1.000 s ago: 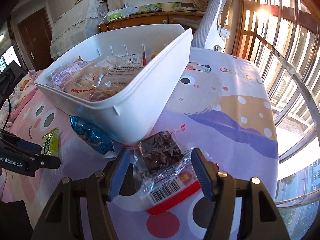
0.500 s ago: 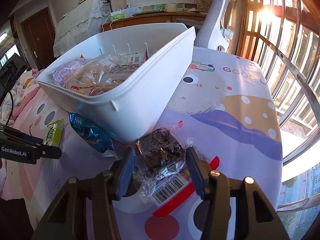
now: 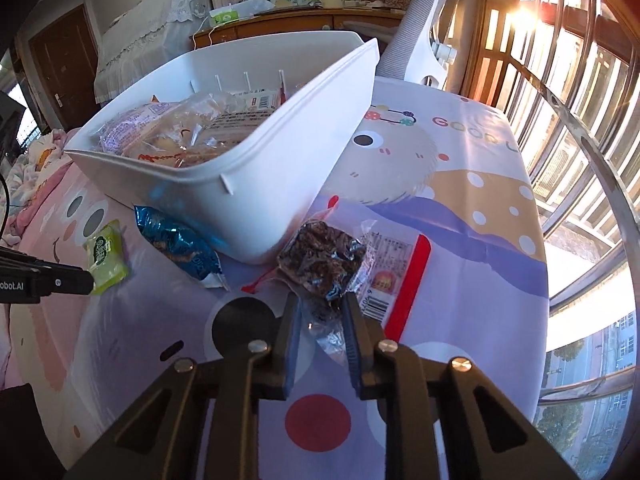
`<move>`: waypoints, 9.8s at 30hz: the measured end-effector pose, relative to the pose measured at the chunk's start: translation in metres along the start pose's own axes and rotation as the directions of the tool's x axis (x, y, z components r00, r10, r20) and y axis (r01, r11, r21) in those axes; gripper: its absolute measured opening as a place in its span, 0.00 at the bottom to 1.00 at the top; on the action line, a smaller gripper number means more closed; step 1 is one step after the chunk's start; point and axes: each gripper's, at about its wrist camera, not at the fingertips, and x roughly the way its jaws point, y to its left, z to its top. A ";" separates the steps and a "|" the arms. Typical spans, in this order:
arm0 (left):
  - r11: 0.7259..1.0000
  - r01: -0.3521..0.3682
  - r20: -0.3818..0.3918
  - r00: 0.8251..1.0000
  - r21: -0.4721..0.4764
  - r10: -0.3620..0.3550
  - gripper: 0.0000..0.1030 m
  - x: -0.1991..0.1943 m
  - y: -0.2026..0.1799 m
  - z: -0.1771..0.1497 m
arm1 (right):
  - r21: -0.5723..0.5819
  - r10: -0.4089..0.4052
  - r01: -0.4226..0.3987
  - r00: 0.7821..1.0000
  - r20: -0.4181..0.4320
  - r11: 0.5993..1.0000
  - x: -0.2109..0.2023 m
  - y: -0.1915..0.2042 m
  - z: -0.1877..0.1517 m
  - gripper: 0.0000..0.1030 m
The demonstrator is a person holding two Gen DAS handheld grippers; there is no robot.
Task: Organize snacks
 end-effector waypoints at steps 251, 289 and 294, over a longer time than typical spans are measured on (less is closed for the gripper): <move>0.931 -0.088 0.446 0.891 0.354 -0.086 0.82 -0.315 0.094 -0.163 | 0.310 0.039 -0.025 0.998 -0.041 0.951 -0.291 0.165 -0.042 1.00; 0.967 -0.153 0.430 0.901 0.202 0.053 0.96 -0.293 0.101 -0.150 | 0.316 -0.077 0.095 0.995 -0.070 0.944 -0.278 0.174 -0.030 1.00; 0.964 -0.153 0.438 0.898 0.216 0.045 0.96 -0.291 0.096 -0.146 | 0.323 -0.079 0.097 0.995 -0.068 0.941 -0.276 0.170 -0.028 1.00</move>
